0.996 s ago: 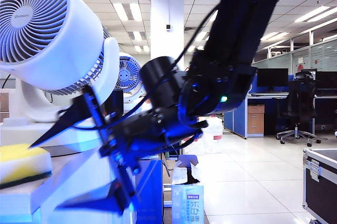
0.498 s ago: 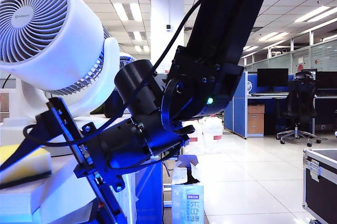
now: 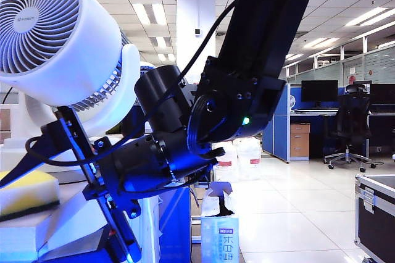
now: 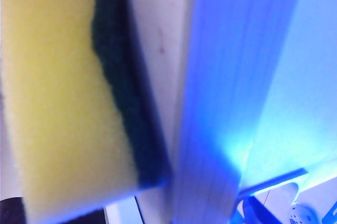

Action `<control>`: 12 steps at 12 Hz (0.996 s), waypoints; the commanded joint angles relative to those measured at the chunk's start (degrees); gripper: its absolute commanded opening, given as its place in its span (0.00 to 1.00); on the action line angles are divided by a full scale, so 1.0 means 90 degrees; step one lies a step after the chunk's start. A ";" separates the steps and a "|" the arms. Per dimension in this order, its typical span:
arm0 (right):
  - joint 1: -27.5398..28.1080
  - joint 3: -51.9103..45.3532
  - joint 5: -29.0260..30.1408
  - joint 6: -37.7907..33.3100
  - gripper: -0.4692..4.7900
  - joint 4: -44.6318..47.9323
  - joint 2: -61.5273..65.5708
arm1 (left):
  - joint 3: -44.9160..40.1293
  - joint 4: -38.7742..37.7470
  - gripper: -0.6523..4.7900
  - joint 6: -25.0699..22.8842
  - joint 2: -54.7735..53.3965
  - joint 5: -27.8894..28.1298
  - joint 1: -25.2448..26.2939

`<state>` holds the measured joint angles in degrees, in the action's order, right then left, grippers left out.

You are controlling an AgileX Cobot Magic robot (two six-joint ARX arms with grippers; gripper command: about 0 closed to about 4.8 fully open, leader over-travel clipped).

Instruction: Open the drawer, place the cleaning sponge inside, then close the drawer.

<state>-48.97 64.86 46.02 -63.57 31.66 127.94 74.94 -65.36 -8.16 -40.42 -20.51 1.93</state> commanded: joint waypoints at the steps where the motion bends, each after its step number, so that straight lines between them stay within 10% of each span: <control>1: -0.0119 0.0046 -0.0095 -0.0107 1.00 0.0345 0.0087 | 0.0022 0.0022 0.11 -0.0024 -0.0002 -0.0029 0.0002; 12: -0.0537 0.0039 0.0066 -0.0100 1.00 0.1367 0.0063 | 0.0019 -0.0029 0.11 -0.0029 0.0000 -0.0027 0.0002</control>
<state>-52.49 64.47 44.66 -64.97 37.56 129.47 74.94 -65.80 -8.16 -40.42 -20.51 1.93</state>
